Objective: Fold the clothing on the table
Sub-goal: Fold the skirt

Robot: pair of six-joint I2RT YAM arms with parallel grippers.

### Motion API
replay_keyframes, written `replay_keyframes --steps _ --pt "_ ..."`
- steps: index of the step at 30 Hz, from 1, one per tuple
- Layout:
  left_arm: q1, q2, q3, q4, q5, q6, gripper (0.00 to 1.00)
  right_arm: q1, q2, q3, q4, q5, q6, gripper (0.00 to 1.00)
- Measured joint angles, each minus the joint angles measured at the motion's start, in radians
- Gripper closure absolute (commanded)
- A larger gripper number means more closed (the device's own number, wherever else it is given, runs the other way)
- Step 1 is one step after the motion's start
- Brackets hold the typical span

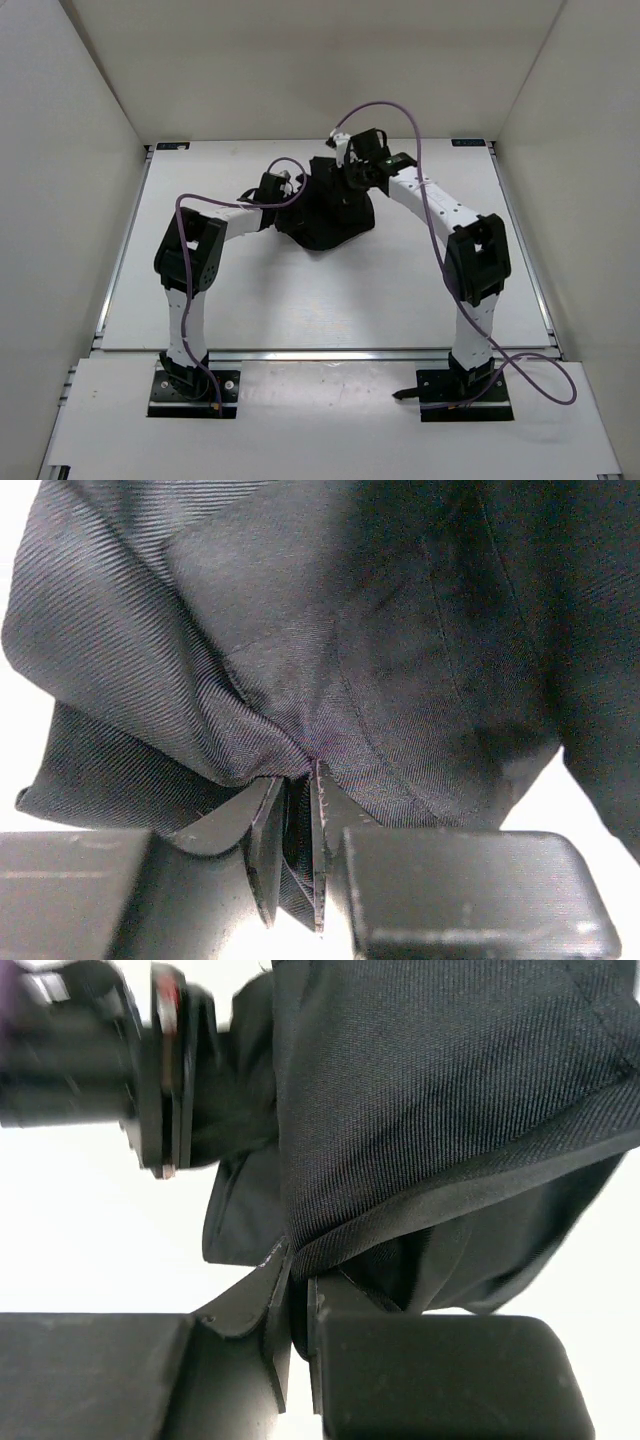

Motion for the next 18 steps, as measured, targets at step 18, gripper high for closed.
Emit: replay_keyframes --steps 18 --pt "0.034 -0.004 -0.12 0.211 0.148 -0.103 0.59 0.049 0.098 -0.103 0.119 -0.219 0.196 0.77"
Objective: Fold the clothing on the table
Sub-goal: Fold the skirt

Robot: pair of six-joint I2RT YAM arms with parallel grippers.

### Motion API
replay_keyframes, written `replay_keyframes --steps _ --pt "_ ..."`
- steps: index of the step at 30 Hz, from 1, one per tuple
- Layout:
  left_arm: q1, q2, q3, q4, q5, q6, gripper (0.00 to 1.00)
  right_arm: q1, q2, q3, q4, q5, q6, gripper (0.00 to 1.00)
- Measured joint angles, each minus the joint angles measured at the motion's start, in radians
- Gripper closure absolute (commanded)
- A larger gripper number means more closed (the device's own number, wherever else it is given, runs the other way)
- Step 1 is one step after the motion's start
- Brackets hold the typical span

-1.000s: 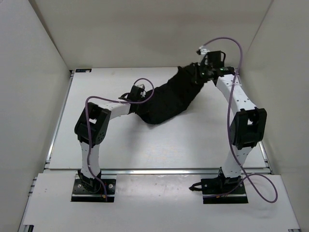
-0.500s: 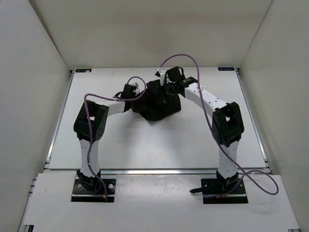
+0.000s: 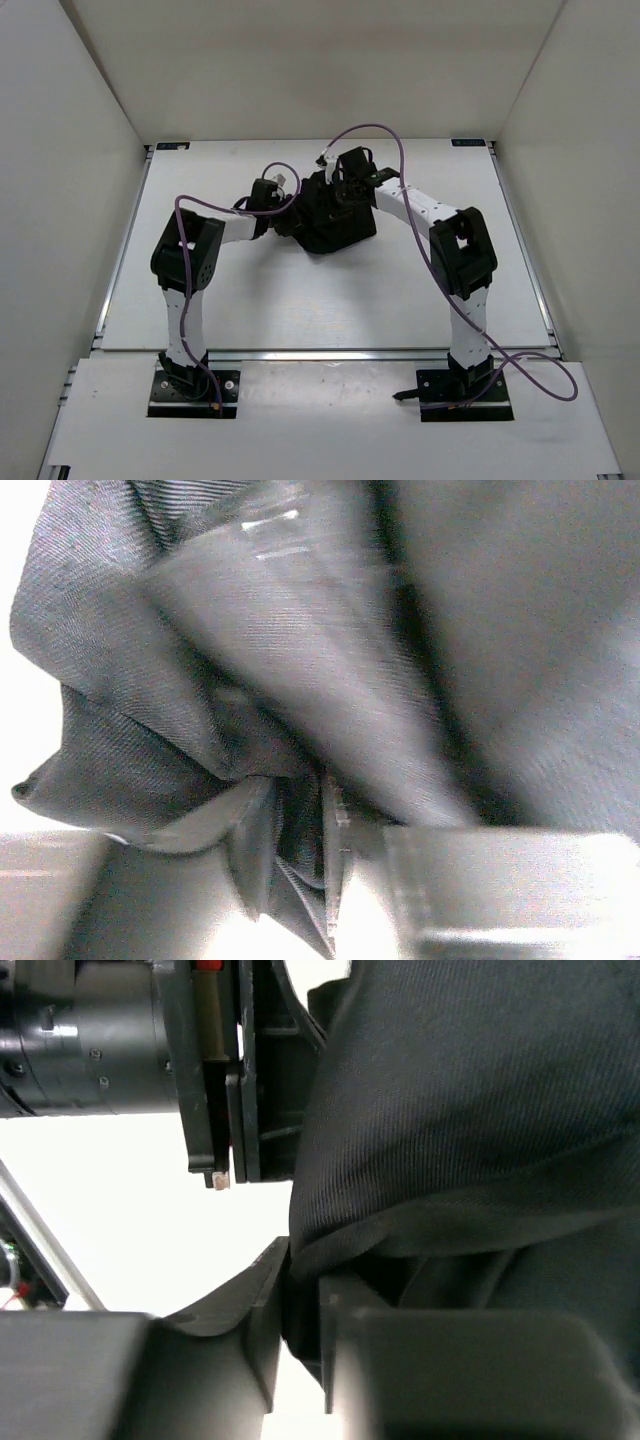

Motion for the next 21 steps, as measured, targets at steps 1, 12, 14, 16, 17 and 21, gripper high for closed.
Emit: replay_keyframes --steps 1,12,14,16,17,21 --pt "0.002 -0.005 -0.008 0.01 0.008 -0.003 0.57 -0.003 0.005 0.007 -0.004 -0.009 0.006 0.74" --pt "0.121 -0.14 -0.08 -0.061 0.06 0.037 0.37 -0.167 -0.222 -0.101 0.175 -0.233 0.144 0.64" --pt "0.155 -0.199 -0.08 -0.094 0.051 0.054 0.43 -0.211 -0.333 -0.155 0.232 -0.215 0.159 0.89" --pt "0.186 -0.267 -0.08 -0.112 0.034 0.066 0.54 -0.22 -0.396 -0.17 0.256 -0.18 0.143 1.0" --pt "0.196 -0.301 -0.08 -0.115 0.027 0.068 0.58 -0.218 -0.414 -0.17 0.267 -0.164 0.132 1.0" --pt "0.198 -0.401 -0.051 -0.1 0.012 0.08 0.85 -0.196 -0.343 -0.134 0.251 -0.122 0.09 1.0"
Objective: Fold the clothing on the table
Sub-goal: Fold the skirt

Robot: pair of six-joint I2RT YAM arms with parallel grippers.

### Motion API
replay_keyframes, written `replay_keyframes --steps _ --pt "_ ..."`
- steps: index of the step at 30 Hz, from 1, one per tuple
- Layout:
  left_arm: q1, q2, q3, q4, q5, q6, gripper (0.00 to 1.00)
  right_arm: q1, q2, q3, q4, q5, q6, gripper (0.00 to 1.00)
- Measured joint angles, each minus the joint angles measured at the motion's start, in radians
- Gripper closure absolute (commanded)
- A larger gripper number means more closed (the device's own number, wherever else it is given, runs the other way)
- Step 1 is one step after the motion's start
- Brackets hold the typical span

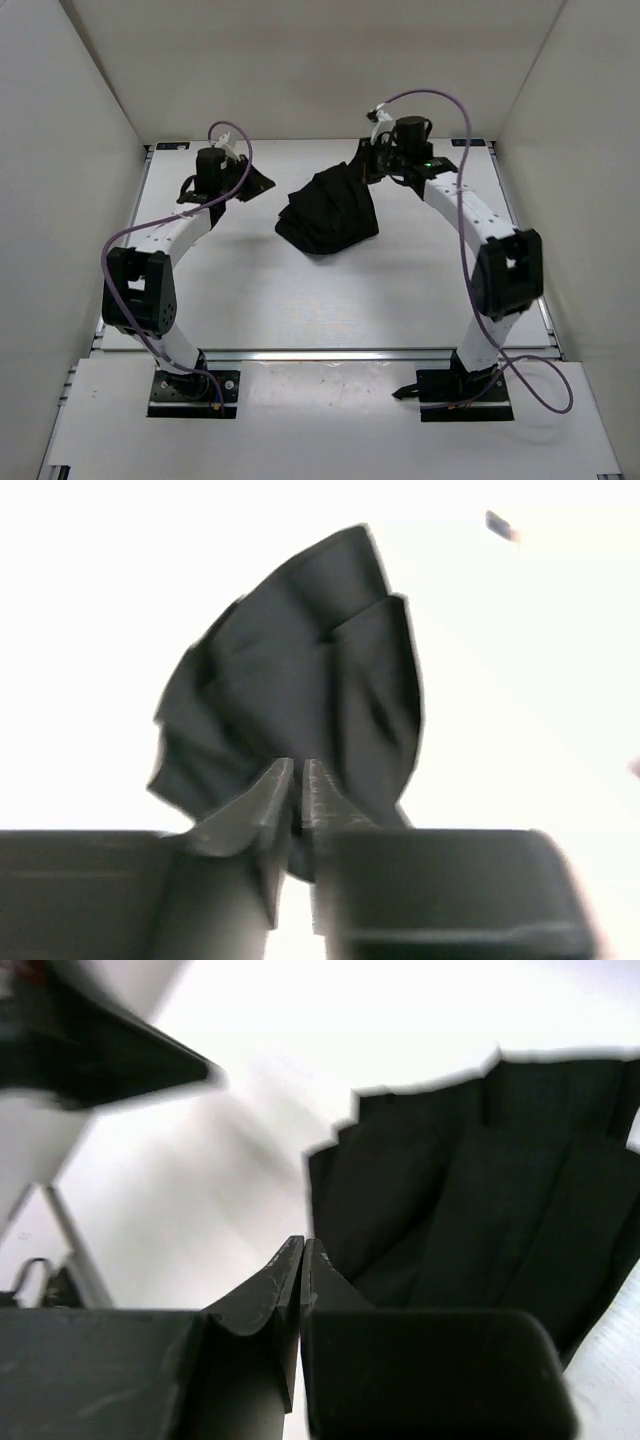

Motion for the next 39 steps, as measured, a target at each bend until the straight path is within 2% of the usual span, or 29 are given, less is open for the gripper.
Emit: replay_keyframes --steps 3,8,12,16,21,29,34,39 --pt "-0.037 0.001 0.063 0.034 -0.001 0.0 0.88 0.023 0.159 0.035 -0.036 0.043 -0.036 1.0" --pt "-0.105 0.04 0.1 0.099 0.026 -0.023 0.81 0.069 0.415 0.103 -0.167 0.108 -0.084 1.0" --pt "-0.146 0.088 0.104 0.1 0.042 -0.026 0.77 0.102 0.515 0.217 -0.239 0.119 -0.11 1.0" --pt "-0.146 0.12 0.111 0.09 0.047 -0.027 0.73 0.126 0.521 0.307 -0.227 0.074 -0.116 1.0" --pt "-0.12 0.14 0.119 0.074 0.046 -0.029 0.7 0.161 0.509 0.314 -0.175 0.021 -0.113 1.0" --pt "-0.096 0.15 0.119 0.024 0.031 -0.022 0.65 0.28 0.5 0.178 -0.119 -0.01 -0.093 1.0" --pt "-0.093 0.16 0.089 0.032 0.023 -0.033 0.62 0.248 0.485 0.098 -0.114 -0.062 -0.069 0.99" --pt "-0.091 0.159 0.082 0.052 0.023 -0.042 0.59 0.13 0.395 0.099 -0.132 -0.091 -0.048 1.0"
